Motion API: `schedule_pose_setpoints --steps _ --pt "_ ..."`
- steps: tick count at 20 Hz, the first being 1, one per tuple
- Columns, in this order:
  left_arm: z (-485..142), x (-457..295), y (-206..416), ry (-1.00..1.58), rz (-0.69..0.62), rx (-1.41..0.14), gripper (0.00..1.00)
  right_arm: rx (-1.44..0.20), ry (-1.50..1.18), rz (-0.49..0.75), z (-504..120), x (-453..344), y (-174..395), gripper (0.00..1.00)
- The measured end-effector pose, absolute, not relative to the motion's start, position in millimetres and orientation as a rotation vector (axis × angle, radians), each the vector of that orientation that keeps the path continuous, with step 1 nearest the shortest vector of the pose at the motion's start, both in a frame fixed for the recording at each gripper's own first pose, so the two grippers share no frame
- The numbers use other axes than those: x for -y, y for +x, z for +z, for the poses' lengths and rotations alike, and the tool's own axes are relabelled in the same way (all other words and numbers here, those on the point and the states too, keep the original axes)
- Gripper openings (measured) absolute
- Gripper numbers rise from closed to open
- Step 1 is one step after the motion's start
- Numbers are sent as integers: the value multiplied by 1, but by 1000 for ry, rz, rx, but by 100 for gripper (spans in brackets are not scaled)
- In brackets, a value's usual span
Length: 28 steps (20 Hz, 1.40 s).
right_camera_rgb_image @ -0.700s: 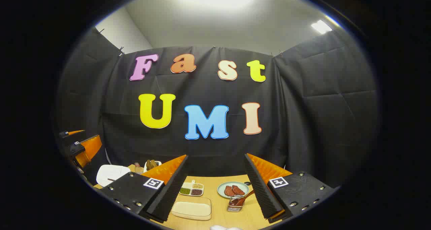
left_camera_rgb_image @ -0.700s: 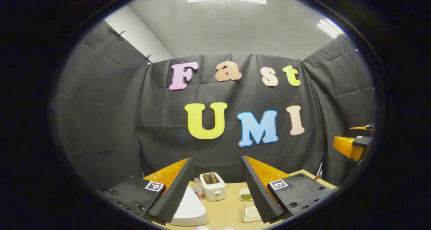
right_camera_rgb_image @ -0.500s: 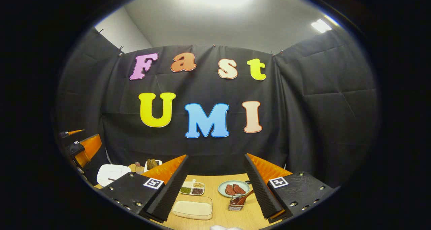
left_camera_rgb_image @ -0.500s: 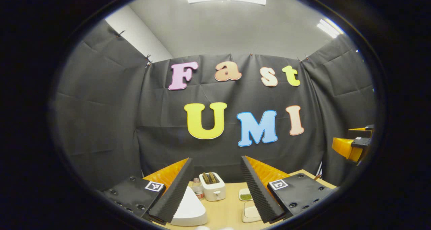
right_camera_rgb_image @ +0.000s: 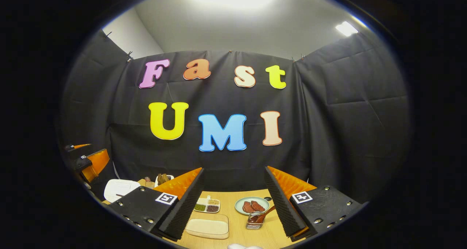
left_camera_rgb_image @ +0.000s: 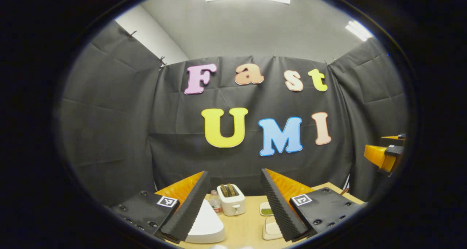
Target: Close the left gripper, press the button to open the rice cooker; take a wooden spoon from the chopstick holder with the right hand, scoop a spoonful of rice and pour it into the rice cooker, then put the wooden spoon back into the chopstick holder.
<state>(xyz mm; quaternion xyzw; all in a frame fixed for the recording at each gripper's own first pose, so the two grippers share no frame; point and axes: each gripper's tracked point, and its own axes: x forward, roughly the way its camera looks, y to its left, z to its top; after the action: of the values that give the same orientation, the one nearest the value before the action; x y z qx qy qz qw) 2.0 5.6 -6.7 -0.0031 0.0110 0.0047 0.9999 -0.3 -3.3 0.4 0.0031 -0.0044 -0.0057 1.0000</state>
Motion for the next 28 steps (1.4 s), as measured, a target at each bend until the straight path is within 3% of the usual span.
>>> schedule_pose_setpoints --steps 14,19,21,24,28 --pt "-9 -8 7 1 16 -18 99 9 9 -3 0 -1 4 98" --pt "-15 -10 12 -10 12 -41 91 1 7 -4 -3 0 7 98" --pt "-20 -15 13 -10 21 -41 63 0 5 0 -4 -2 7 98" --pt "-26 -23 20 -21 30 -62 8 -6 -1 6 -6 -4 10 98" --pt "-52 -45 42 7 63 -110 8 -19 -7 6 -9 -6 15 98"
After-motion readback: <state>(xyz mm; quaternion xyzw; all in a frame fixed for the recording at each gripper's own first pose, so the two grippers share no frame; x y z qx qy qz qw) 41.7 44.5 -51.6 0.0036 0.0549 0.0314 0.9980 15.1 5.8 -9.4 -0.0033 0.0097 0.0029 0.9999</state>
